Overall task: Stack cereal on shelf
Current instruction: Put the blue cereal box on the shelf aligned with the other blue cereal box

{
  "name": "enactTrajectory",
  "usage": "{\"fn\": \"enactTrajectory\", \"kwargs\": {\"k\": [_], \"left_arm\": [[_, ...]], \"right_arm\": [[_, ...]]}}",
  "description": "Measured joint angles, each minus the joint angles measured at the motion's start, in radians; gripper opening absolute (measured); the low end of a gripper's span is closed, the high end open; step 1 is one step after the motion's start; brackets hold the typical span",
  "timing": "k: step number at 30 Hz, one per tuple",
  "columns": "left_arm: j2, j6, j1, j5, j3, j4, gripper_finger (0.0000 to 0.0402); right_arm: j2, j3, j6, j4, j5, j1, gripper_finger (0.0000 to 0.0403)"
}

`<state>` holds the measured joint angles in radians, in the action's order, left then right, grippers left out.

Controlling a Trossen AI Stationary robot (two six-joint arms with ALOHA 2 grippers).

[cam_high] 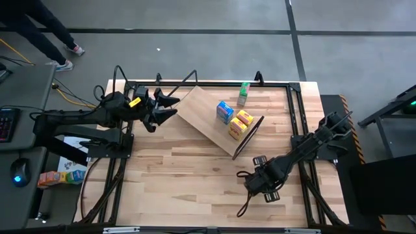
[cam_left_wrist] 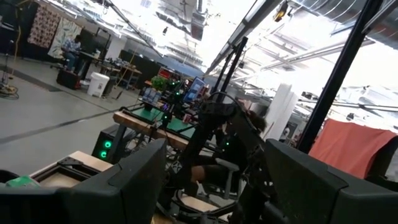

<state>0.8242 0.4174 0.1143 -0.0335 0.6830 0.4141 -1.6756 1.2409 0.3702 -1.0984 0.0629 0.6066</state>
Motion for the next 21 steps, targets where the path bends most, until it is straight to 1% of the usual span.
{"fn": "enactTrajectory", "kwargs": {"k": [3, 6, 10, 13, 15, 16, 19, 21], "left_arm": [[0.000, 0.000, 0.000, -0.009, 0.000, 0.000, 0.0262], [0.000, -0.001, 0.000, -0.009, 0.000, 0.000, 0.0262], [0.000, -0.001, 0.000, -0.009, 0.000, 0.000, 0.0262], [0.000, -0.001, 0.000, -0.009, 0.000, 0.000, 0.0262], [0.000, -0.001, 0.000, -0.009, 0.000, 0.000, 0.0262], [0.000, -0.001, 0.000, -0.009, 0.000, 0.000, 0.0262], [0.000, -0.001, 0.000, -0.009, 0.000, 0.000, 0.0262], [0.000, -0.001, 0.000, -0.009, 0.000, 0.001, 0.0262]], "right_arm": [[0.000, 0.053, 0.006, -0.045, 0.027, 0.000, 0.0142], [0.000, 0.140, -0.014, -0.121, 0.057, 0.000, 0.0124], [0.000, 0.317, -0.080, -0.239, 0.078, -0.008, 0.0119], [0.000, 0.482, -0.129, -0.270, 0.077, -0.040, 0.0119], [0.001, 0.591, -0.155, -0.255, 0.032, -0.074, 0.0119], [0.001, 0.646, -0.167, -0.238, -0.008, -0.094, 0.0119], [0.001, 0.787, -0.165, -0.173, -0.176, -0.167, 0.0119], [-0.019, 0.877, -0.131, -0.165, -0.271, -0.234, 0.0119]]}}
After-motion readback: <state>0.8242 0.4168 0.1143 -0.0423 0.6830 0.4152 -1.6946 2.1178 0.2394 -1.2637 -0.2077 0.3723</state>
